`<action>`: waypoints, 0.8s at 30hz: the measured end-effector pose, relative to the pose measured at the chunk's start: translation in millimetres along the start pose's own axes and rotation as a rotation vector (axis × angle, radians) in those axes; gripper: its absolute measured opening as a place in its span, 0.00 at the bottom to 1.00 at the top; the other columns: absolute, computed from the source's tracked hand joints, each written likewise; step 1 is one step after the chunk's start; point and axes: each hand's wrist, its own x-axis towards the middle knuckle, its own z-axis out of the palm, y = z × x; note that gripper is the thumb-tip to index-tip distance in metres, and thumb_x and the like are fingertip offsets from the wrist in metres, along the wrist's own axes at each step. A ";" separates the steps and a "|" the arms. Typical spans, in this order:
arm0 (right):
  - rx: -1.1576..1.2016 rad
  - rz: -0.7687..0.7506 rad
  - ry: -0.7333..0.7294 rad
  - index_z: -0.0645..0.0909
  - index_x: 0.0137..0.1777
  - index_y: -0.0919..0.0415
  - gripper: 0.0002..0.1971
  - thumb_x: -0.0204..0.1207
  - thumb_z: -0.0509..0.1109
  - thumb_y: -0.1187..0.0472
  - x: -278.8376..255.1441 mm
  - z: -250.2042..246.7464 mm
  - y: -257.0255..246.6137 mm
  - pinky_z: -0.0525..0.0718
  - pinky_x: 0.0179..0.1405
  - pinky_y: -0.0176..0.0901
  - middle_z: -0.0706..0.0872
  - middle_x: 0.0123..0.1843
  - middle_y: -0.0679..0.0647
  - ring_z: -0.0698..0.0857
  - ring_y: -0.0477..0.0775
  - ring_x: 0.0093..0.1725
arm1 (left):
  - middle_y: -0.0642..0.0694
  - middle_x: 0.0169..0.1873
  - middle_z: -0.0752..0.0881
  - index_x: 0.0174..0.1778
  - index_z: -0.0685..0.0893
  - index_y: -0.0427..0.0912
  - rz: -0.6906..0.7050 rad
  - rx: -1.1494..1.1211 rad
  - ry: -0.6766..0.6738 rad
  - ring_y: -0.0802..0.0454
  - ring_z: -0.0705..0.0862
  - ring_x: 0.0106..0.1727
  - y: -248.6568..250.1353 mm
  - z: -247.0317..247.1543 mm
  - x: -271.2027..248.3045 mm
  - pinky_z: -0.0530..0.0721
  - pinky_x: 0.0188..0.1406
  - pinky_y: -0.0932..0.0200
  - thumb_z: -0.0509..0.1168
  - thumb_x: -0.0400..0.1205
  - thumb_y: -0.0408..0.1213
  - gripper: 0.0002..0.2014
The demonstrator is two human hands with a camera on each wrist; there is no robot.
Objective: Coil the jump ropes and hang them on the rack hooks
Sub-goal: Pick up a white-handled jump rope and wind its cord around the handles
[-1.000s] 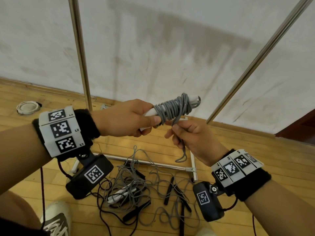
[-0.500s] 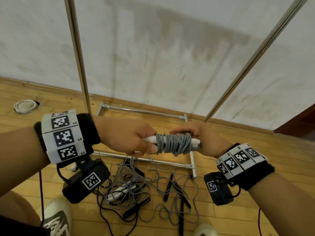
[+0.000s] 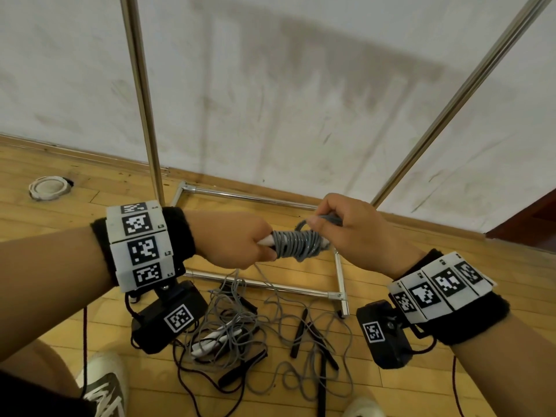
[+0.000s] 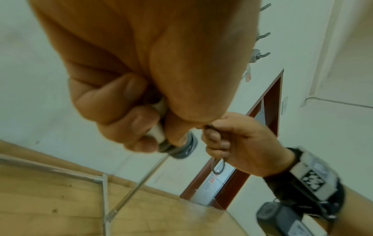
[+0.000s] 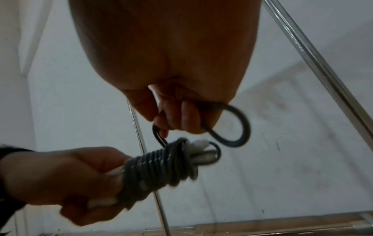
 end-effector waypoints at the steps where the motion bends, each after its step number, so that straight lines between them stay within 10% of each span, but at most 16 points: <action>1: 0.056 0.030 -0.021 0.79 0.40 0.45 0.07 0.80 0.65 0.49 0.0 -0.9 -2.6 0.70 0.28 0.31 0.81 0.29 0.34 0.76 0.38 0.28 | 0.45 0.34 0.85 0.45 0.81 0.42 -0.014 0.000 0.044 0.51 0.78 0.32 -1.0 -1.5 0.8 0.83 0.38 0.48 0.59 0.88 0.50 0.16; 8: 0.425 0.068 0.049 0.80 0.51 0.55 0.04 0.82 0.67 0.65 -9.5 7.1 -15.8 0.80 0.29 0.34 0.90 0.37 0.48 0.84 0.42 0.29 | 0.57 0.23 0.82 0.38 0.78 0.48 -0.018 -0.277 0.307 0.62 0.77 0.23 -2.1 -7.0 3.9 0.76 0.25 0.66 0.61 0.88 0.44 0.13; 13: 0.614 0.176 0.103 0.81 0.44 0.62 0.11 0.81 0.70 0.53 -11.4 6.1 -23.3 0.79 0.19 0.38 0.90 0.32 0.56 0.83 0.52 0.21 | 0.53 0.26 0.83 0.42 0.80 0.43 -0.003 -0.494 0.413 0.54 0.80 0.28 1.9 -10.5 1.6 0.80 0.30 0.54 0.62 0.88 0.46 0.12; 24: 0.860 0.212 0.129 0.82 0.56 0.65 0.27 0.59 0.80 0.51 -13.3 1.7 -18.9 0.72 0.22 0.39 0.79 0.37 0.54 0.72 0.46 0.24 | 0.45 0.27 0.77 0.46 0.80 0.40 0.293 -0.858 0.135 0.52 0.69 0.20 0.8 -7.6 -10.9 0.66 0.21 0.63 0.60 0.86 0.46 0.12</action>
